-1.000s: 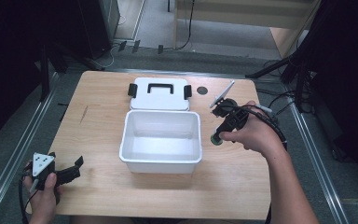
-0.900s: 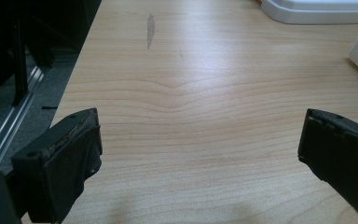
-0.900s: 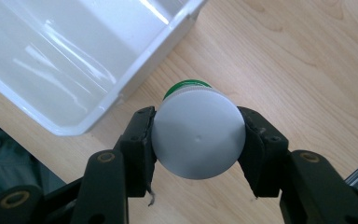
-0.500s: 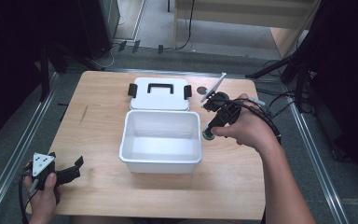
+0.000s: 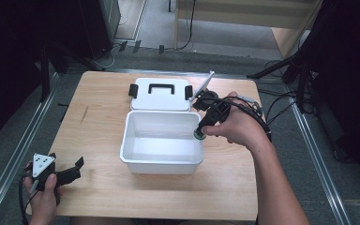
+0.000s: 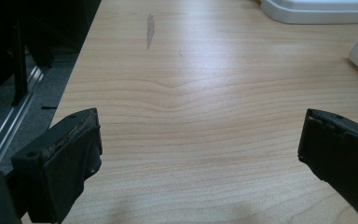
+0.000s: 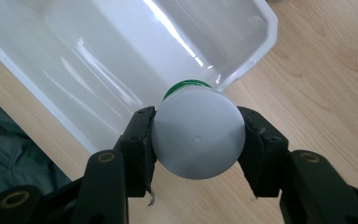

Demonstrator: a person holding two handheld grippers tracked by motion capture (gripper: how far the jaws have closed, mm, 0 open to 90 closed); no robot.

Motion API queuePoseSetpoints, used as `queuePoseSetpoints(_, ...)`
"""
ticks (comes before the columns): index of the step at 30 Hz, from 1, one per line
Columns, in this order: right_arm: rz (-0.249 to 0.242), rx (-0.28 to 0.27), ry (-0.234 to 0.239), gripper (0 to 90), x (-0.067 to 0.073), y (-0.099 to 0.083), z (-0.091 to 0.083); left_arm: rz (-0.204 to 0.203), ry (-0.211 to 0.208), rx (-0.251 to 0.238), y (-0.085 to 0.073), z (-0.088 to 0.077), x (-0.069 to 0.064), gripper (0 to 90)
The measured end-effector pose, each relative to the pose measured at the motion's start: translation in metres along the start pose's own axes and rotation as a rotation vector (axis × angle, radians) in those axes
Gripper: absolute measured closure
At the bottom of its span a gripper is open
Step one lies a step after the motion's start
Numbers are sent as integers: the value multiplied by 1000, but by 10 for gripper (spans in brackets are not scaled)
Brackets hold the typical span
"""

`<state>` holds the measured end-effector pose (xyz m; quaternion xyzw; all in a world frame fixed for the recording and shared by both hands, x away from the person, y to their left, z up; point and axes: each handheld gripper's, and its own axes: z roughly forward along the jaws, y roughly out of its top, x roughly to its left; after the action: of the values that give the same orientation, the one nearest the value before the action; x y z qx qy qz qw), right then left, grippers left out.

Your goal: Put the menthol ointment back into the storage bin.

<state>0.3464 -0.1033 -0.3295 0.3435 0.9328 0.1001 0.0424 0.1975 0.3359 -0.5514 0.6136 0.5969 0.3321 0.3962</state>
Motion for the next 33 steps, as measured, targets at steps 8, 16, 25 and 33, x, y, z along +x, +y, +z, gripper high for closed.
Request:
queuePoseSetpoints(8,-37,3,9,521,12,11,6,1,0,-1,0,0,0,1)
queuePoseSetpoints(16,-125,16,12,520,20,16,16,0,-1,0,0,0,0,2)
queuePoseSetpoints(25,-251,29,19,520,26,15,39,1,-1,-1,0,0,0,1)
queuePoseSetpoints(33,-273,51,8,520,27,14,55,1,-1,-2,0,0,0,1)
